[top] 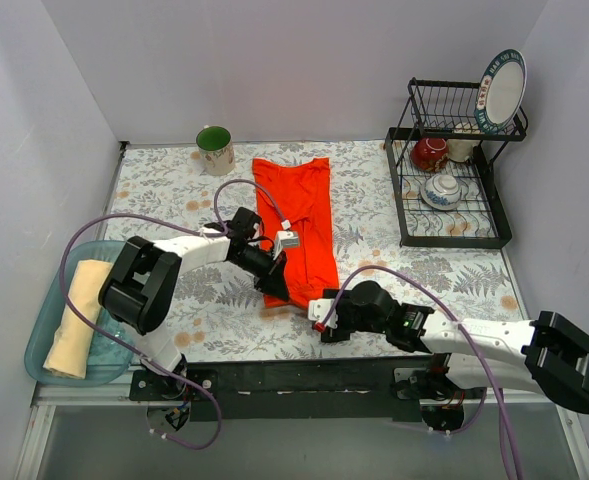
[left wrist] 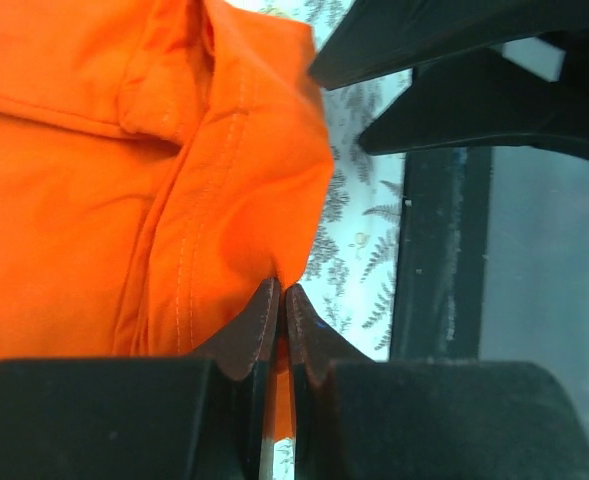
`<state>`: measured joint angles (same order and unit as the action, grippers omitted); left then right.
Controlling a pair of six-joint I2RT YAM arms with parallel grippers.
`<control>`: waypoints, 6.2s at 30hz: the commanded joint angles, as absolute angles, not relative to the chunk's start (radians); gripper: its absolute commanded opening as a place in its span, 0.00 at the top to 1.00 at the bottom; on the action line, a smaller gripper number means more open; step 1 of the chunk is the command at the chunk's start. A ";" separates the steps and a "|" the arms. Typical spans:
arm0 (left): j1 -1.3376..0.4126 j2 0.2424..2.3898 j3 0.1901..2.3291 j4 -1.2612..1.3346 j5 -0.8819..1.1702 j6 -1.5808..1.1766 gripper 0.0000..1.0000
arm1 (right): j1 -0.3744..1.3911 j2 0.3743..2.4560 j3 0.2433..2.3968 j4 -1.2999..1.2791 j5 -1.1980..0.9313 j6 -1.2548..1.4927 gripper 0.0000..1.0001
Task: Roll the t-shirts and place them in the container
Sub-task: Fold the T-shirt at the center of the board.
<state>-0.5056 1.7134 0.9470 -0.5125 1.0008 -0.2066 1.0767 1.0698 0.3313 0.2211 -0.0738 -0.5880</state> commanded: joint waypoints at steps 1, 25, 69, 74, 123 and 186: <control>-0.483 1.735 1.025 -0.641 1.126 -0.160 1.00 | 1.083 1.091 0.322 0.313 -0.045 -0.621 0.27; -0.411 1.625 0.959 -0.692 1.086 -0.118 0.72 | 1.054 1.272 0.377 0.424 -0.067 -0.712 0.92; -0.761 1.189 0.288 0.170 0.431 0.152 0.58 | 0.819 1.393 0.586 0.134 -0.373 -0.440 0.99; -0.759 1.224 0.405 -0.026 0.426 0.086 0.88 | 0.807 1.381 0.617 0.042 -0.397 -0.483 0.99; -0.341 1.981 1.313 -1.039 0.828 0.230 0.60 | 0.451 2.258 1.552 -1.307 -0.868 -1.244 0.99; -0.680 1.563 0.745 -0.580 0.753 0.153 0.88 | 0.501 1.496 0.947 -0.490 -0.691 -0.870 0.45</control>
<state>-0.7143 1.4727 0.6735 -0.2722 0.5854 0.1894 0.4271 1.6733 1.1324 -0.8112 -0.8391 -0.9360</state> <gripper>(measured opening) 0.138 0.527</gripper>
